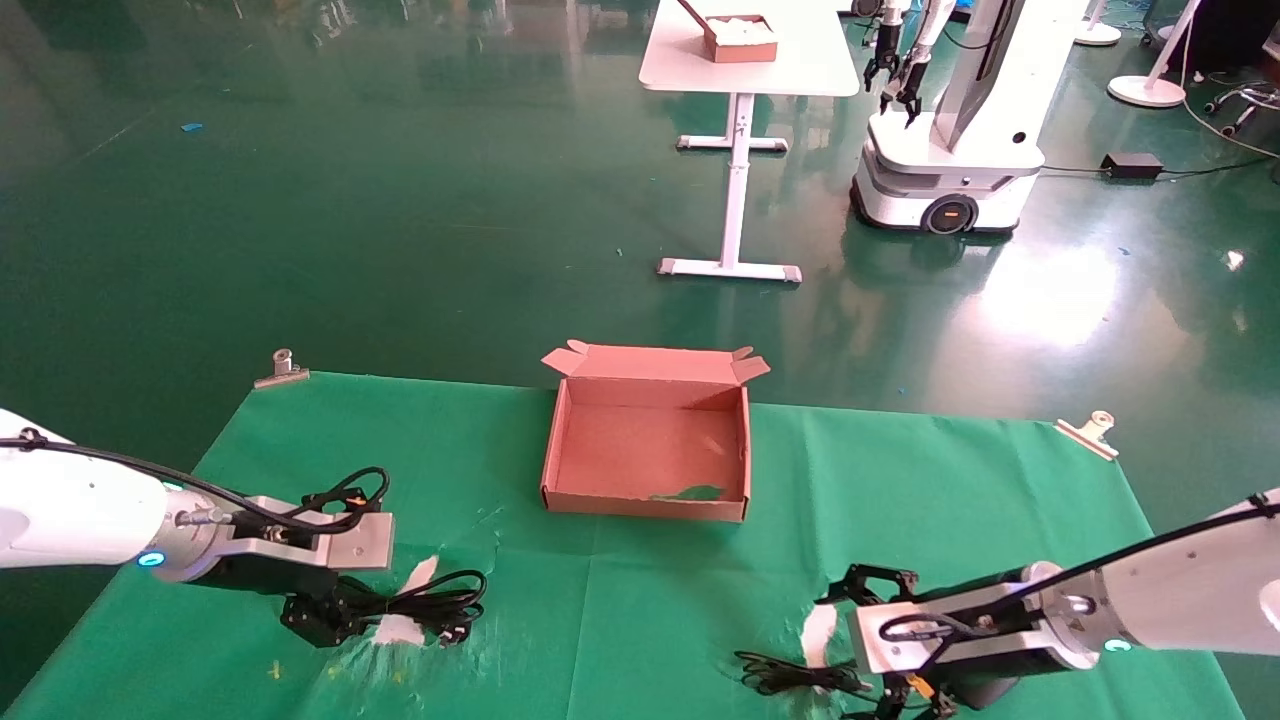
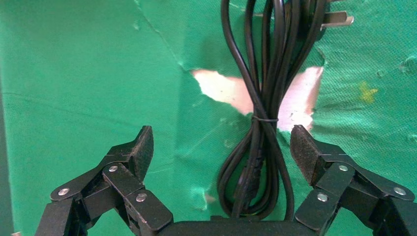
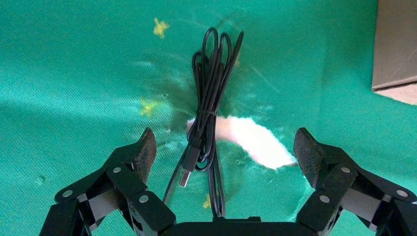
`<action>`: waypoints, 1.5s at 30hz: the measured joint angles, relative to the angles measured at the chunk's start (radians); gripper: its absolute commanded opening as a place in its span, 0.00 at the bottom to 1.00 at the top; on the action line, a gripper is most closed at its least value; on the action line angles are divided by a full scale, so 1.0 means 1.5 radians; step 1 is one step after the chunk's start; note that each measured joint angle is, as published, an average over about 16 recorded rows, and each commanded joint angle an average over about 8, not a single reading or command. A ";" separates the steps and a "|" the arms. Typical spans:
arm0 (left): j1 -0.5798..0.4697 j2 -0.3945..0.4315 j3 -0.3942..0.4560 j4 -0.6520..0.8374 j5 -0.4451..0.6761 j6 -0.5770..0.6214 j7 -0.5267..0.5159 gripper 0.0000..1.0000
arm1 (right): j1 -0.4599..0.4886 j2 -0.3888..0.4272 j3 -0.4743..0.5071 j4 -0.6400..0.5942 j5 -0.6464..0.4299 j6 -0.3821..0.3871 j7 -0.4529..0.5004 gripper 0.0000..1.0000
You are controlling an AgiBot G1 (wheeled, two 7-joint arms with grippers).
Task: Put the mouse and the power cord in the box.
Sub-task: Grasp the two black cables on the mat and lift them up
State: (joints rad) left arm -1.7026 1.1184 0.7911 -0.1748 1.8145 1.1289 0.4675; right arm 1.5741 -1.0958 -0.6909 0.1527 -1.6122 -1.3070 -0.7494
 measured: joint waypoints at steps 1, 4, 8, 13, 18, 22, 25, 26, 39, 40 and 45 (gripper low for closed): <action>-0.001 0.002 0.000 0.007 0.000 -0.002 0.005 1.00 | 0.002 -0.003 0.000 -0.009 -0.001 0.002 -0.006 0.98; -0.003 0.007 0.000 0.026 0.000 -0.005 0.019 0.76 | 0.007 -0.011 -0.001 -0.031 -0.002 0.008 -0.022 0.70; -0.006 0.011 -0.001 0.044 -0.001 -0.005 0.032 0.26 | 0.012 -0.017 -0.001 -0.052 -0.003 0.012 -0.035 0.20; -0.009 0.012 -0.002 0.054 -0.002 -0.003 0.041 0.00 | 0.016 -0.020 -0.002 -0.064 -0.003 0.014 -0.043 0.00; -0.010 0.012 -0.002 0.057 -0.003 -0.002 0.044 0.00 | 0.017 -0.021 -0.002 -0.067 -0.004 0.014 -0.044 0.00; -0.009 0.011 -0.002 0.054 -0.003 -0.002 0.042 0.00 | 0.016 -0.020 -0.001 -0.064 -0.003 0.014 -0.043 0.00; -0.008 0.011 -0.002 0.052 -0.003 -0.002 0.041 0.00 | 0.016 -0.019 -0.001 -0.062 -0.002 0.013 -0.043 0.00; -0.008 0.011 -0.002 0.052 -0.003 -0.002 0.041 0.00 | 0.016 -0.019 -0.001 -0.062 -0.002 0.013 -0.043 0.00; -0.006 0.010 -0.002 0.048 -0.004 -0.002 0.039 0.00 | 0.014 -0.017 -0.001 -0.057 -0.002 0.012 -0.042 0.00; -0.006 0.010 -0.002 0.048 -0.004 -0.002 0.039 0.00 | 0.014 -0.017 -0.001 -0.057 -0.002 0.012 -0.042 0.00; -0.006 0.010 -0.002 0.047 -0.004 -0.002 0.039 0.00 | 0.014 -0.017 0.000 -0.056 -0.001 0.012 -0.042 0.00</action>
State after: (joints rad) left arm -1.7115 1.1329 0.7876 -0.1040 1.8086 1.1262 0.5254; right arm 1.5945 -1.1213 -0.6915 0.0684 -1.6143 -1.2892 -0.8117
